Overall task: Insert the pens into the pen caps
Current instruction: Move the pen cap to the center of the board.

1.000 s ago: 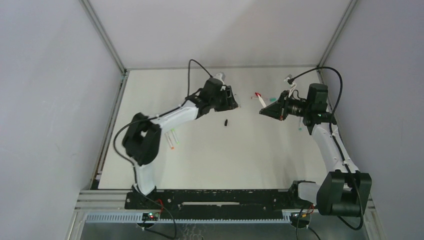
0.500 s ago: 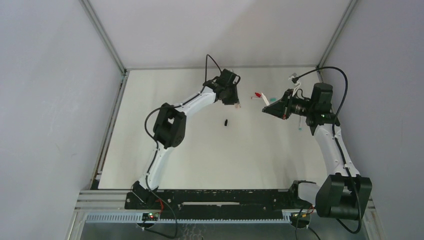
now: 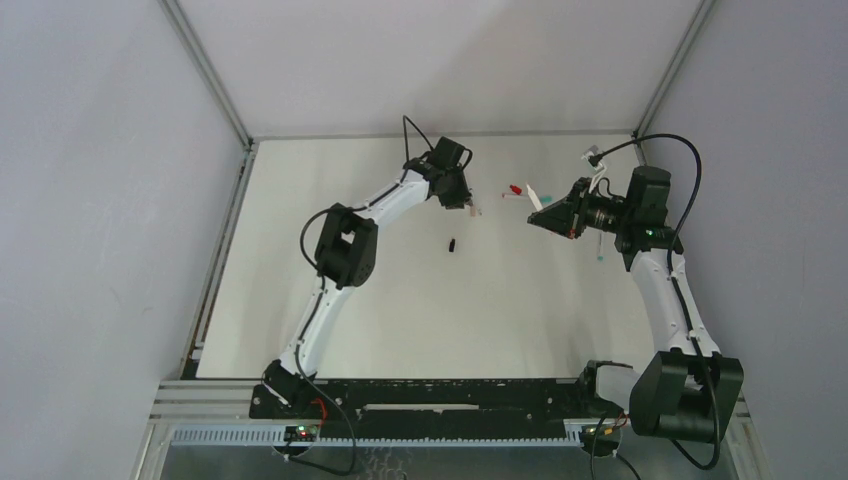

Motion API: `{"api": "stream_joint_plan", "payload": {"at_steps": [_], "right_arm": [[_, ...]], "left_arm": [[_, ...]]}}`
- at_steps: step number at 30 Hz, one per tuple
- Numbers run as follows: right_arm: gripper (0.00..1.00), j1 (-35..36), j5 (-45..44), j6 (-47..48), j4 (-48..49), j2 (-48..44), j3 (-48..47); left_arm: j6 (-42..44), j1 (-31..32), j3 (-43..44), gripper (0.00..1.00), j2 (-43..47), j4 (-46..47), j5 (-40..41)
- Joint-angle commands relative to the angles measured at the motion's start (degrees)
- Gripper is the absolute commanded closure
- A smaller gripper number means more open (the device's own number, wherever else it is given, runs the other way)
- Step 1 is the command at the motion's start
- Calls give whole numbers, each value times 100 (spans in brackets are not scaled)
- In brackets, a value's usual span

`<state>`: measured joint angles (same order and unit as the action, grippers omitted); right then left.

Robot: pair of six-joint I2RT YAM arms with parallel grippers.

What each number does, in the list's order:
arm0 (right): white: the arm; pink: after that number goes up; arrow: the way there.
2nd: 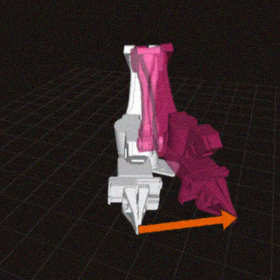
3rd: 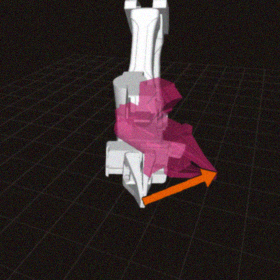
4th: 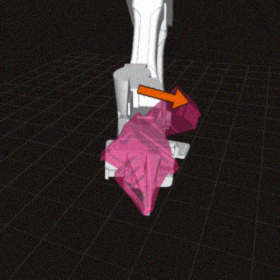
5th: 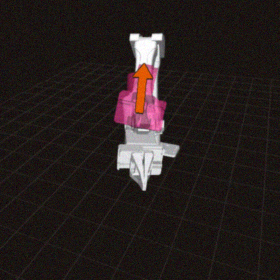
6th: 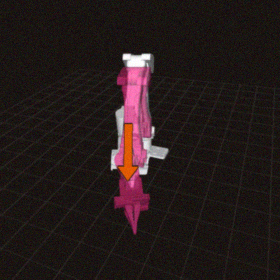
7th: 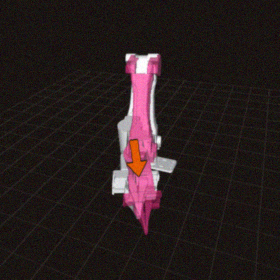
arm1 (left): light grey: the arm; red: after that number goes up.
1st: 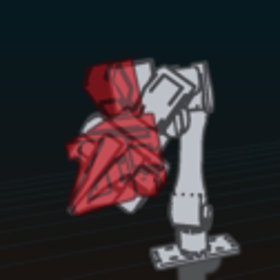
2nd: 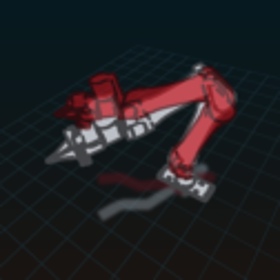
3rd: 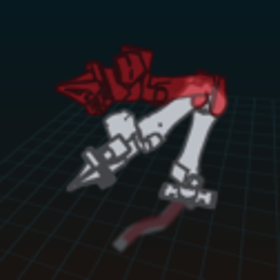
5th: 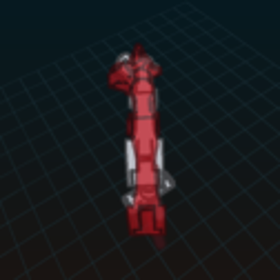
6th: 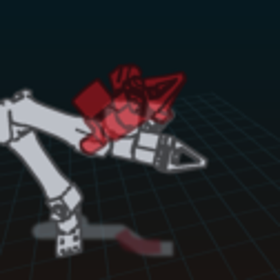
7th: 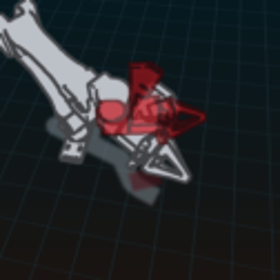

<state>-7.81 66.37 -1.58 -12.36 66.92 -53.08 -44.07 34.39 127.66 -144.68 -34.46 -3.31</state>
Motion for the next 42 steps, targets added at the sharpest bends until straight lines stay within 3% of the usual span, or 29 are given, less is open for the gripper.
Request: {"api": "stream_joint_plan", "payload": {"at_steps": [1,20,29,42], "right_arm": [[100,-36,104,30,76,-153,-221],[100,-62,190,-34,126,-205,-229],[100,-88,249,-74,148,-264,-229],[100,-133,324,-132,146,-359,-222]], "left_arm": [[-220,-3,391,70,-118,87,-287],[-584,19,584,79,-404,-1,-613],[-375,95,486,84,-286,-342,-796],[601,463,-1503,85,1125,-544,-480]]}}
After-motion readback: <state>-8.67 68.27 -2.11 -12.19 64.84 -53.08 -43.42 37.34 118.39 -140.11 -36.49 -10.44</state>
